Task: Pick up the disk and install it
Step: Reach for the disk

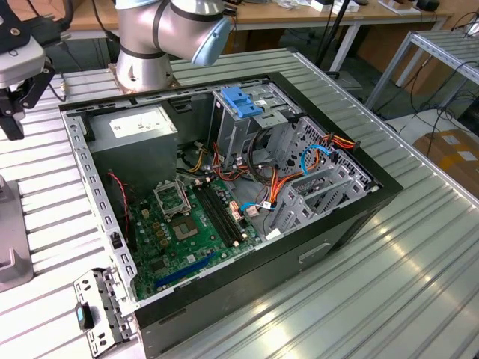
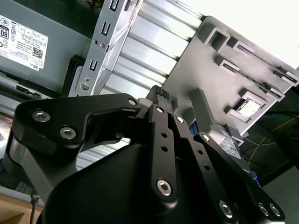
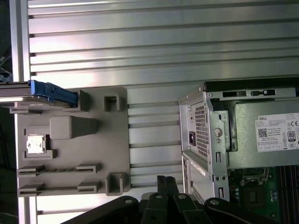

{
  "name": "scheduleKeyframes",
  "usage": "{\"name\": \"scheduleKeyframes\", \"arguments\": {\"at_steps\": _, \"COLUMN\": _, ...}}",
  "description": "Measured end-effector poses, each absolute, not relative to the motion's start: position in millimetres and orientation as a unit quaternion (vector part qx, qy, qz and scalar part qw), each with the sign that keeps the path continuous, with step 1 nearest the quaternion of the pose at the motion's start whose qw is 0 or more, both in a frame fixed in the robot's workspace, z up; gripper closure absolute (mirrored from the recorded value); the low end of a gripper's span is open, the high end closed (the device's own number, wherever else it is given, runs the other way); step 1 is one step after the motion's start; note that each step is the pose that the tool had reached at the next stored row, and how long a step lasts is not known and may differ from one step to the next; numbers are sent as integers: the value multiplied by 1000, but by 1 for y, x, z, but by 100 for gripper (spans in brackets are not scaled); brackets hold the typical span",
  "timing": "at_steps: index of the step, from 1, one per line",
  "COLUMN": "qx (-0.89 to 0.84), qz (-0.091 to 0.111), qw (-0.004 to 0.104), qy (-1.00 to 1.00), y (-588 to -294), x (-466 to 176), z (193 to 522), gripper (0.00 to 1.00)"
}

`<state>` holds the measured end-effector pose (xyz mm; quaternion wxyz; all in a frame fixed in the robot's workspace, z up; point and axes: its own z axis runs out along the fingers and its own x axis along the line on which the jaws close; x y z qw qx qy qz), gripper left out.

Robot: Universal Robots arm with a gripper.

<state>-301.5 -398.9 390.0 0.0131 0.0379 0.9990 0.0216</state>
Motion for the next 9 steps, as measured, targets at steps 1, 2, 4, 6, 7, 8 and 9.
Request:
{"name": "scheduleKeyframes", "arguments": {"at_steps": 1, "qx": 38, "qz": 22, "qw": 13, "qy": 999, "y": -399, "x": -302, "z": 390, "gripper": 90}}
{"name": "scheduleKeyframes", "arguments": {"at_steps": 2, "qx": 38, "qz": 22, "qw": 13, "qy": 999, "y": -399, "x": -303, "z": 390, "gripper": 90}}
{"name": "scheduleKeyframes", "arguments": {"at_steps": 4, "qx": 38, "qz": 22, "qw": 13, "qy": 999, "y": -399, "x": -303, "z": 390, "gripper": 90}}
{"name": "scheduleKeyframes", "arguments": {"at_steps": 6, "qx": 38, "qz": 22, "qw": 13, "qy": 999, "y": -399, "x": -304, "z": 390, "gripper": 90}}
{"name": "scheduleKeyframes", "arguments": {"at_steps": 7, "qx": 38, "qz": 22, "qw": 13, "qy": 999, "y": -399, "x": -305, "z": 390, "gripper": 90}}
{"name": "scheduleKeyframes", "arguments": {"at_steps": 8, "qx": 38, "qz": 22, "qw": 13, "qy": 999, "y": -399, "x": -305, "z": 390, "gripper": 90}}
{"name": "scheduleKeyframes", "arguments": {"at_steps": 9, "qx": 38, "qz": 22, "qw": 13, "qy": 999, "y": -399, "x": -305, "z": 390, "gripper": 90}}
